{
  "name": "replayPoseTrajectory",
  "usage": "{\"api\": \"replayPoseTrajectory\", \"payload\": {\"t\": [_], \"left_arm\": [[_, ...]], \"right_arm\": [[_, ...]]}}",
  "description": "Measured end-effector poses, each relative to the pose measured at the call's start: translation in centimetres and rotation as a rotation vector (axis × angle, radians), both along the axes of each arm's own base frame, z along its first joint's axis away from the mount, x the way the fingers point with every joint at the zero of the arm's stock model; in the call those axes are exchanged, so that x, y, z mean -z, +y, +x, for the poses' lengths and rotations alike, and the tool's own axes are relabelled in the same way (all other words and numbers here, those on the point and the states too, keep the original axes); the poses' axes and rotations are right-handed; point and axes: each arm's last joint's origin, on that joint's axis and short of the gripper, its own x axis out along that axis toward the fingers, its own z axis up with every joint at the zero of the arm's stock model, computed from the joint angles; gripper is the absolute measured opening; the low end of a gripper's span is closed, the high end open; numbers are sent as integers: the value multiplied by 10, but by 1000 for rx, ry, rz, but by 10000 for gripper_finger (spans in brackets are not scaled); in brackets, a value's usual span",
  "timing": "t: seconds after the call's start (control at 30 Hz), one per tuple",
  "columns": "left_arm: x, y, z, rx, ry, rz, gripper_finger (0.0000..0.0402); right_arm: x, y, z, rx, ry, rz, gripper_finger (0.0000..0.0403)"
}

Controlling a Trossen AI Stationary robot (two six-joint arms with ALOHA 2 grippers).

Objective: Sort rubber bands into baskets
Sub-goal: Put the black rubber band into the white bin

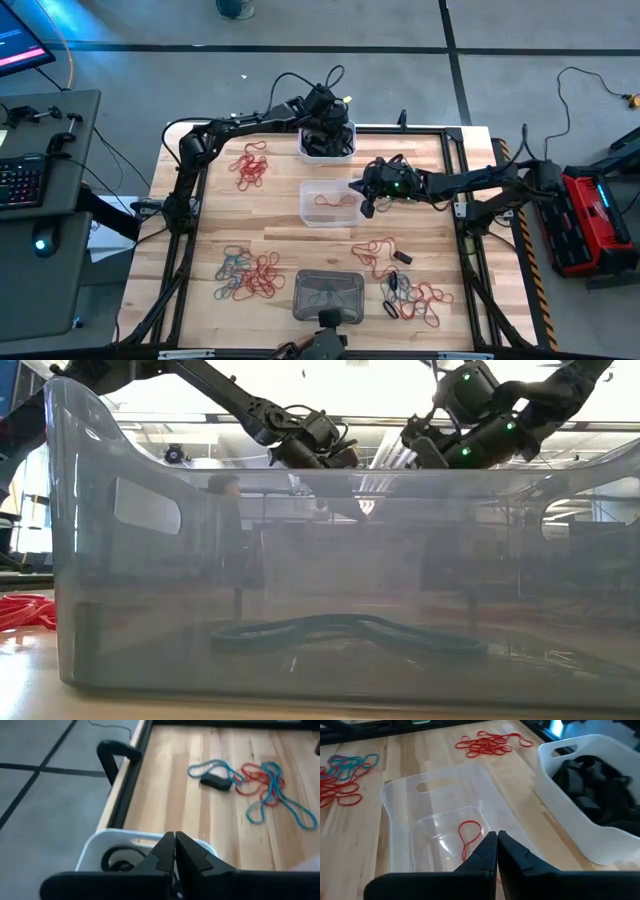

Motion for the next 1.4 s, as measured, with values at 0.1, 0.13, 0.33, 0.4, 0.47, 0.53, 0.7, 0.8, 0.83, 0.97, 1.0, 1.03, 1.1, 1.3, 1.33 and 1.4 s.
{"api": "replayPoseTrajectory", "payload": {"t": [0.1, 0.13, 0.33, 0.4, 0.47, 0.53, 0.7, 0.8, 0.83, 0.97, 1.0, 1.03, 1.1, 1.3, 1.33, 1.4], "left_arm": [[-4, 1, 2, -14, -45, 6, 1], [-5, 2, 3, -19, -59, 7, 0], [-9, 2, 7, -24, -124, 36, 0], [-7, 0, 7, -28, -168, 45, 0], [-1, -3, 4, -43, -189, 41, 0], [-1, -6, -3, -61, -218, 66, 0], [-11, -20, -29, -93, -277, 111, 0], [-6, -31, -47, -101, -279, 112, 0], [-6, -35, -52, -105, -293, 120, 0], [-6, -54, -76, -94, -345, 142, 0], [-3, -60, -82, -92, -344, 143, 0], [-1, -65, -87, -89, -345, 142, 0], [3, -75, -98, -83, -350, 142, 0], [13, -102, -121, -47, -354, 137, 0], [17, -105, -124, -44, -351, 131, 0], [23, -112, -130, -33, -357, 129, 0]], "right_arm": [[-7, 0, -7, 54, 14, -18, 0], [-9, 0, -10, 68, 18, -21, 0], [-19, 1, -21, 108, 31, -16, 0], [-20, 1, -23, 108, 35, -18, 0], [-21, 1, -22, 105, 29, -24, 0], [-21, 0, -22, 110, 23, -24, 0], [-22, -5, -23, 120, 13, -11, 0], [-22, -7, -24, 131, 8, 2, 0], [-22, -8, -24, 138, 7, 9, 0], [-20, -8, -25, 154, 24, 37, 0], [-19, -8, -26, 162, 29, 46, 0], [-18, -8, -26, 167, 34, 55, 0], [-16, -7, -27, 176, 55, 71, 0], [-13, -10, -31, 254, 96, 62, 0], [-12, -10, -32, 268, 103, 54, 1], [-11, -11, -33, 299, 117, 36, 4]]}}
